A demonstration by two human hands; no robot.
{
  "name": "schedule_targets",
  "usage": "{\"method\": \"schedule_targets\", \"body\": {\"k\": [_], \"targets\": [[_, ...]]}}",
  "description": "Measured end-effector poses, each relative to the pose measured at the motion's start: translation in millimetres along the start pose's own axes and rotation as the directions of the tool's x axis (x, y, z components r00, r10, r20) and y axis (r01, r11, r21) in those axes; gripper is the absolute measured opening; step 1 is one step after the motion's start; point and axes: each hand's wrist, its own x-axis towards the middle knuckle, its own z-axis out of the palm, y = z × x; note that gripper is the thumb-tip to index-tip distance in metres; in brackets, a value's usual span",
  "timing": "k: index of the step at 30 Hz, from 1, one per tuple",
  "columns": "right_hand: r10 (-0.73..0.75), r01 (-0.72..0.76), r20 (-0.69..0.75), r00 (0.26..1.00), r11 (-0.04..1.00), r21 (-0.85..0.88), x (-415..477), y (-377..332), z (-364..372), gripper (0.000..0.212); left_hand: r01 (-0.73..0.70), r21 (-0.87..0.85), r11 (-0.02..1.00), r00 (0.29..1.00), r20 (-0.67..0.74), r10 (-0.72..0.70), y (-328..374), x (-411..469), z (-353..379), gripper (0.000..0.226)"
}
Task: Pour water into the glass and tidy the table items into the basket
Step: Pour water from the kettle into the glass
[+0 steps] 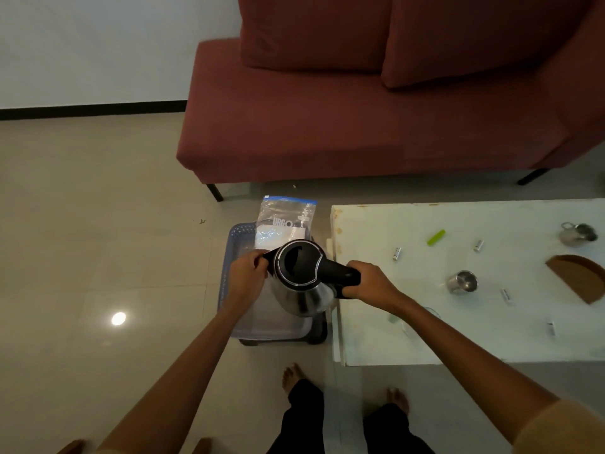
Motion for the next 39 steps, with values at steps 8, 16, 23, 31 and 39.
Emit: {"method": "schedule_targets", "body": {"k": [8, 16, 23, 31, 39], "targets": [[0.014, -0.007, -0.095, 0.995, 0.997, 0.081, -77.9, 85.0, -89.5, 0.026, -0.084, -0.005, 0.996, 0.98, 0.183, 0.084, 88.8, -39.8, 101.4, 0.025], [0.08, -0.017, -0.291, 0.953, 0.977, 0.213, -156.3, 183.4, -137.0, 0.053, -0.065, -0.06, 0.996, 0.915, 0.394, 0.083, 139.9, -86.1, 222.3, 0.028], [0.17, -0.074, -0.449, 0.877, 0.972, 0.224, -180.7, 242.2, -141.8, 0.061, -0.141, -0.082, 0.987, 0.851, 0.499, 0.163, 158.5, -92.6, 300.8, 0.027], [0.208, -0.115, -0.583, 0.785, 0.974, 0.194, -175.3, 290.9, -111.7, 0.056, 0.096, -0.071, 0.993, 0.942, 0.33, -0.068, 82.2, -83.3, 340.1, 0.016], [0.209, -0.179, -0.537, 0.817, 0.978, 0.109, -162.2, 313.9, -94.2, 0.055, 0.062, 0.183, 0.981, 0.875, 0.462, -0.142, 25.4, -99.3, 365.2, 0.057]]}}
